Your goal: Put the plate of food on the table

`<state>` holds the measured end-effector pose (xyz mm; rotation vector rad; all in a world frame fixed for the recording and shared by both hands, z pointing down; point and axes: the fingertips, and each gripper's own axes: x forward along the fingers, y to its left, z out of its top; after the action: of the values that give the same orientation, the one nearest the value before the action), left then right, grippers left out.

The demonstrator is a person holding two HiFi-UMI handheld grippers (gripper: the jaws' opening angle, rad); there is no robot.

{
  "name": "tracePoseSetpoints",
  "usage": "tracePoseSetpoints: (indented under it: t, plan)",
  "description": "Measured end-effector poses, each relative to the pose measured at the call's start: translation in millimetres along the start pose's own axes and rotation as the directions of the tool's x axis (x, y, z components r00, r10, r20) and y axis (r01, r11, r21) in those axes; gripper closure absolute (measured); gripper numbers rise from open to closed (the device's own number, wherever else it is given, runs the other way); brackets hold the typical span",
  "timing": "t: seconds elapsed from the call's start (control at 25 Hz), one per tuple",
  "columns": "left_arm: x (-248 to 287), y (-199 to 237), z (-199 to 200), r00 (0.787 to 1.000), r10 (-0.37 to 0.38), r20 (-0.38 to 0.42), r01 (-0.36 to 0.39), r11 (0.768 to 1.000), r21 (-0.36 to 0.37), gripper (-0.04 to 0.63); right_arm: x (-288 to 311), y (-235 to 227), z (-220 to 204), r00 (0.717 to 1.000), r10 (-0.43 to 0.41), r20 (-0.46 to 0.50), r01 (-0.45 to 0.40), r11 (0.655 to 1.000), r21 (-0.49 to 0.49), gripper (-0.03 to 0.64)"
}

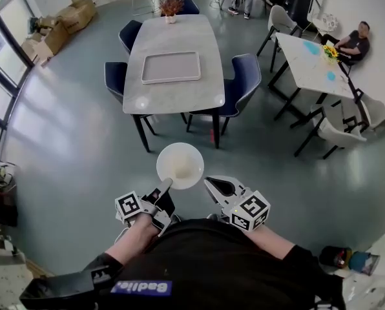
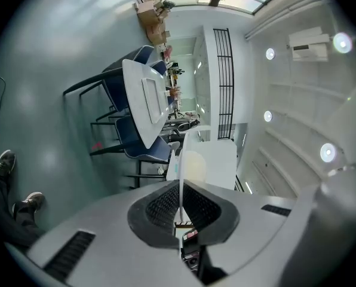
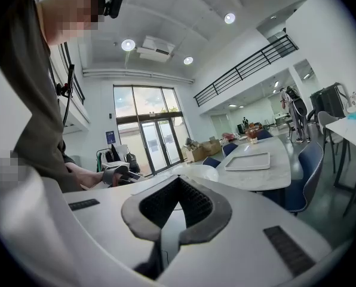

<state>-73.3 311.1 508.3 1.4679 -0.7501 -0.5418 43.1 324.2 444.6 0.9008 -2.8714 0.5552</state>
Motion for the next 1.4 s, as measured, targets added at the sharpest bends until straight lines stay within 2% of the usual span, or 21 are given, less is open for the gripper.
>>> tracePoseSetpoints:
  t: [0.44,0.92,1.12,1.4]
  plan:
    - [4.1,-5.4,-7.6,0.999,0.002,0.036,-0.002,1.000,0.013,0.580,-8.6,-0.3,2.3,0.999,0.045,0.001,-0.045,0.998,-0.040,0.606]
    - [15.3,0.6,-19.9,0.994,0.009,0.112,-0.009,1.000,0.005,0.580,-30.5,-27.9,-3.3,0.997,0.075,-0.015,-0.075,0.997,-0.019,0.606]
    - [25.5,0.0,-10.0,0.994,0.007,0.111,-0.008,1.000,0.008,0.580,-22.0,-37.4,-6.0,0.997,0.074,-0.035,-0.074,0.997,-0.014,0.606]
    - [49.0,2.3,32.8,0.997,0.003,0.077,-0.005,1.000,0.020,0.580,15.2,-62.9,-2.7,0.998,0.039,-0.050,-0.040,0.999,-0.015,0.606]
